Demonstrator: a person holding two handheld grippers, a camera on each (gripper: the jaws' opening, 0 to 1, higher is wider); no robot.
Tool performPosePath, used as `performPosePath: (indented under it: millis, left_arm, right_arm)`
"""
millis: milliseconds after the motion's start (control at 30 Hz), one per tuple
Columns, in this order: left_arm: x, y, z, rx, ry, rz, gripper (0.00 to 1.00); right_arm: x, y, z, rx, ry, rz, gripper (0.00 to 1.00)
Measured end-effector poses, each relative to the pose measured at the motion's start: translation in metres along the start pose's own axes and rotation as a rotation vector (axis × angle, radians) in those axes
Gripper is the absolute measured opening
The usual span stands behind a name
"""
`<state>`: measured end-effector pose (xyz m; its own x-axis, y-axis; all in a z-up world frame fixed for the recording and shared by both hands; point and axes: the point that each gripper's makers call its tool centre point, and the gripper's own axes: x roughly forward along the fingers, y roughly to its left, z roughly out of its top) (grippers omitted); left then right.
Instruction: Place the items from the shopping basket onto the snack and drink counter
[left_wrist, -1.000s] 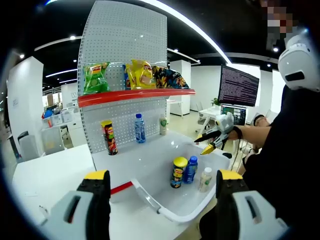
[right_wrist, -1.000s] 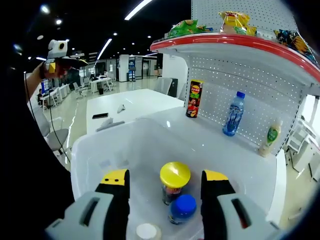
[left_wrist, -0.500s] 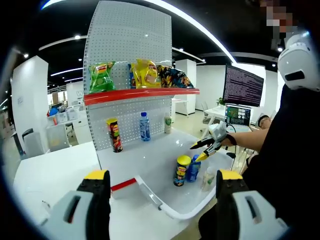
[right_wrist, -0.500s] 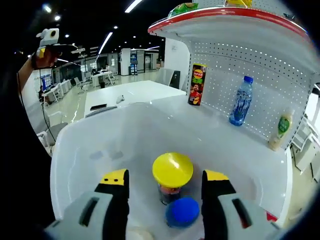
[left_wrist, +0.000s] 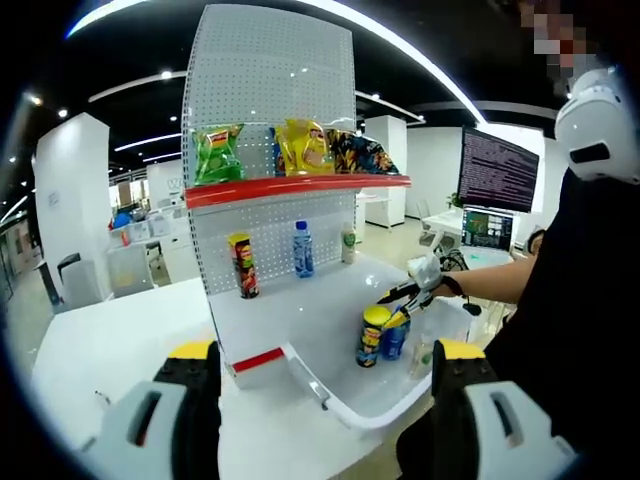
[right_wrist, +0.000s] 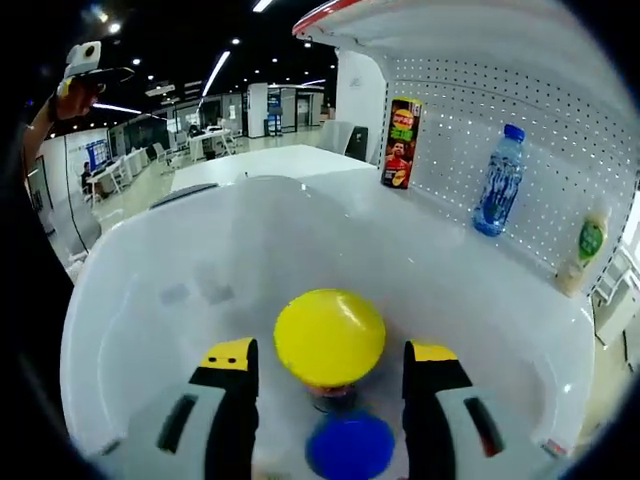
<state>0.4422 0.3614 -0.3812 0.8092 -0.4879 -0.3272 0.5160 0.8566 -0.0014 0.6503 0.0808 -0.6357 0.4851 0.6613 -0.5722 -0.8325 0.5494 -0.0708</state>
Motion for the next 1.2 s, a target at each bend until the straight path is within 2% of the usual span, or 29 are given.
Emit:
performPosePath:
  millis: [233, 500, 700, 867, 1000, 1200]
  left_arm:
    - [-0.002, -0.001, -0.005, -0.011, 0.012, 0.017, 0.86]
    - [0.002, -0.002, -0.006, -0.022, 0.018, 0.022, 0.86]
    - [0.016, -0.008, -0.010, -0.026, 0.032, -0.006, 0.86]
    - [0.026, -0.011, -0.007, -0.022, 0.033, -0.026, 0.86]
    - [0.035, -0.017, -0.013, -0.021, 0.051, -0.052, 0.86]
    - [0.036, -0.016, -0.016, -0.024, 0.064, -0.049, 0.86]
  right_arm:
    - [0.012, 0.007, 0.000, -0.021, 0.007, 0.033, 0.58]
    - [0.026, 0.004, -0.007, -0.048, 0.024, 0.049, 0.59]
    - [0.032, -0.004, -0.009, -0.054, 0.017, 0.037, 0.60]
    - [0.036, -0.002, -0.007, -0.054, 0.013, 0.038, 0.61]
    - [0.039, -0.002, -0.007, -0.070, 0.014, 0.029, 0.60]
    - [0.043, -0.002, -0.002, -0.069, 0.000, 0.012, 0.57]
